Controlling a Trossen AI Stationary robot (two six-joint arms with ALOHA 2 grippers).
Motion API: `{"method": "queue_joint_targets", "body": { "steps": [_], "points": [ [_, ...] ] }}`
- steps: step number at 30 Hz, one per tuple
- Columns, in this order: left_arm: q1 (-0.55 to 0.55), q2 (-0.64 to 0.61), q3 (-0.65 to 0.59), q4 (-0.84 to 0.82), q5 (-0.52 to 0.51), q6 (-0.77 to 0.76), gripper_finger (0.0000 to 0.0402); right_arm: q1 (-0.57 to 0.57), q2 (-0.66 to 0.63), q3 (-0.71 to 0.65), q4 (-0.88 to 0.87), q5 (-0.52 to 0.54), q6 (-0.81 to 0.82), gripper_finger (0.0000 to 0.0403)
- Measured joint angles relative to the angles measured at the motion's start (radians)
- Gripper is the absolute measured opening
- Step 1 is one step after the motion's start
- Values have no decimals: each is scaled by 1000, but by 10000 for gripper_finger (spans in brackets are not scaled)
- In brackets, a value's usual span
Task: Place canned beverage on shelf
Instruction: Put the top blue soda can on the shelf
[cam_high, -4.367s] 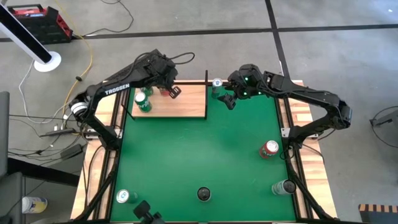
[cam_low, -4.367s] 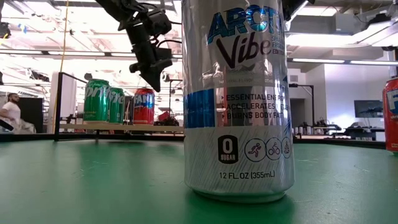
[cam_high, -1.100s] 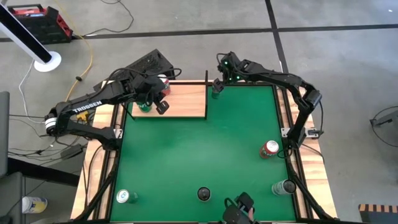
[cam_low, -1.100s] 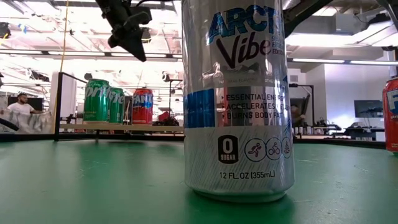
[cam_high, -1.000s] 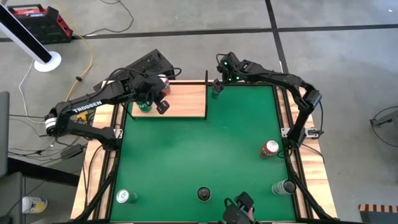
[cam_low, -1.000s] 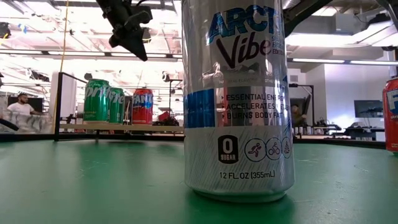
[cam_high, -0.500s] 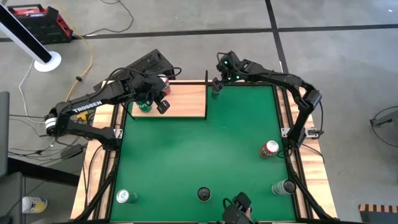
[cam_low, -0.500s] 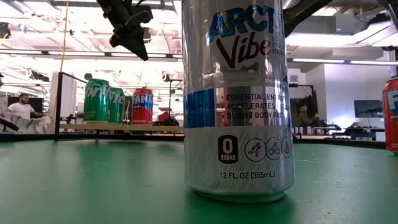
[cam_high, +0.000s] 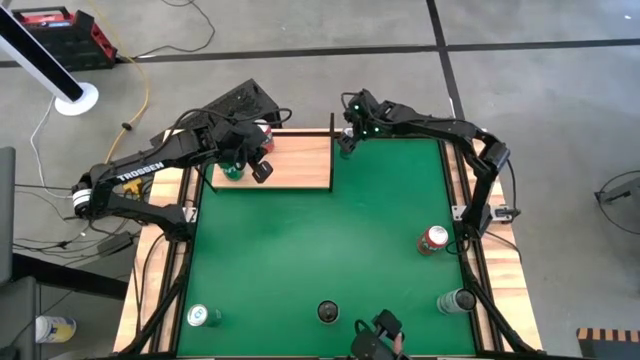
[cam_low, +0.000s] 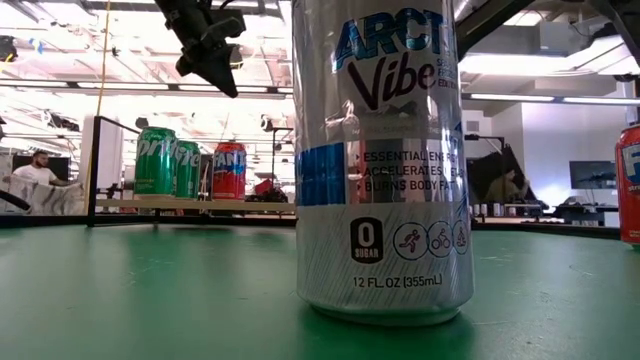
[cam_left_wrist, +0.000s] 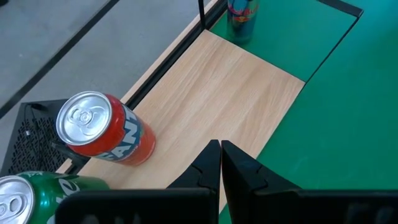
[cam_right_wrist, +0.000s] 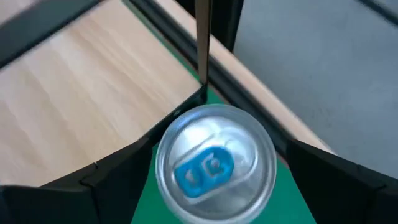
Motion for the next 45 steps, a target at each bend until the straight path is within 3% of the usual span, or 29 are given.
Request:
{"method": "queue_joint_targets", "body": {
  "steps": [9, 16, 22, 26, 32, 35, 39, 45],
  "points": [
    [3, 0, 0, -2, -2, 6, 0, 10, -2, 1, -15, 60, 9, 364],
    [10, 0, 0, -1, -4, 20, 0, 10, -30, 5, -45, 79, 9, 270],
    [9, 0, 0, -2, -1, 28, 0, 17, -135, 6, -36, 205, 2, 266],
    [9, 0, 0, -2, 0, 35, 0, 37, -234, 6, 48, 274, -12, 266],
    [9, 0, 0, -7, 8, 47, 0, 127, -317, 11, 345, 272, -72, 266],
    [9, -15, 0, -8, 8, 62, 0, 185, -284, 13, 419, 244, -110, 266],
    [9, -76, 0, 7, 8, 96, 0, 247, -177, 87, 352, 210, -110, 266],
    [10, -169, 0, 4, 8, 152, 0, 275, 27, 369, 87, 149, -106, 266]
  ]
}}
